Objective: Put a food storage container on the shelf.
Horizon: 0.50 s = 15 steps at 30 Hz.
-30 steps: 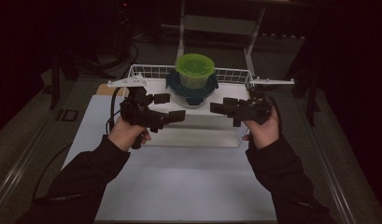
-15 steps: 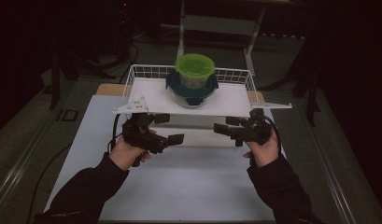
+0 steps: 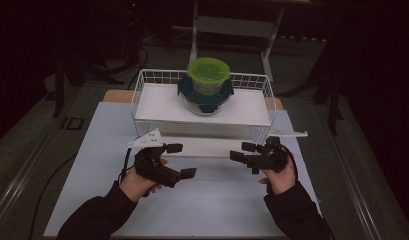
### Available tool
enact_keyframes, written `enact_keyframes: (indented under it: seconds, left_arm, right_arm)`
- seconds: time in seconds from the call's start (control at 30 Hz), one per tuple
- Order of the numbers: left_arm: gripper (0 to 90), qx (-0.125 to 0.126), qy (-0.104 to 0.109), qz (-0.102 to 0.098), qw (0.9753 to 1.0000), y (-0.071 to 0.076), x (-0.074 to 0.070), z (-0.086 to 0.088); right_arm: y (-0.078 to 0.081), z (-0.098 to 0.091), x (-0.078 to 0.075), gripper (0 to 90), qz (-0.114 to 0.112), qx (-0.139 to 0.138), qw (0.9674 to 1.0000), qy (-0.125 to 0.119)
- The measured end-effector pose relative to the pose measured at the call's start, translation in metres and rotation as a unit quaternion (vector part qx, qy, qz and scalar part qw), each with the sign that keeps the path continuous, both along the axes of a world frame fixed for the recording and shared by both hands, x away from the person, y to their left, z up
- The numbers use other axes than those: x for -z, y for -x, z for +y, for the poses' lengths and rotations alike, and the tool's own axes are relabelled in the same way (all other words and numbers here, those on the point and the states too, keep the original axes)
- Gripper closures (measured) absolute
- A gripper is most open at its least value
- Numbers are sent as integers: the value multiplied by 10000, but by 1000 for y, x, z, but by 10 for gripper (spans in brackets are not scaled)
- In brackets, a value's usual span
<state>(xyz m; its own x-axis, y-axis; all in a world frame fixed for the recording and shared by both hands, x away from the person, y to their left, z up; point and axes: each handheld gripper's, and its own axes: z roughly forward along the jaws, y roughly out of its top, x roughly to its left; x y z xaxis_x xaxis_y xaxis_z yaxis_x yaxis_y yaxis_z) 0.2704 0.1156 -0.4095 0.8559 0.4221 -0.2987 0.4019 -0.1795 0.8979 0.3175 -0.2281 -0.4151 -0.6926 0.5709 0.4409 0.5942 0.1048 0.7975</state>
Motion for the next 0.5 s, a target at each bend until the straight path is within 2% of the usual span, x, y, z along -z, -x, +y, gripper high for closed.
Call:
enact_keyframes:
  seconds: [0.1,0.13,0.17,0.2,0.23,0.3,0.4,0.43,0.5]
  left_arm:
    - [15,63,54,101,9999,2,7,0]
    - [15,80,52,151,9998,3,14,1]
    - [15,79,49,179,9998,4,17,1]
    - [15,100,5,238,9997,6,24,1]
    - [15,100,5,238,9997,6,24,1]
    - [15,103,-59,269,9996,9,35,2]
    - [15,107,-116,277,9995,11,43,2]
    - [15,168,-48,348,9992,12,49,3]
    - [15,168,-48,348,9992,12,49,3]
  right_arm:
    - [3,-1,7,184,-21,-12,10000,-14]
    - [8,-2,16,184,14,-35,10000,36]
    - [8,-2,16,184,14,-35,10000,36]
    - [11,-3,23,183,65,-55,9999,59]
    - [11,-3,23,183,65,-55,9999,59]
    - [16,-4,31,183,86,-69,9999,108]
    - [20,-6,39,184,134,-54,9999,89]
    - [21,-7,42,183,141,-45,9998,95]
    - [22,-8,45,183,151,-33,9998,91]
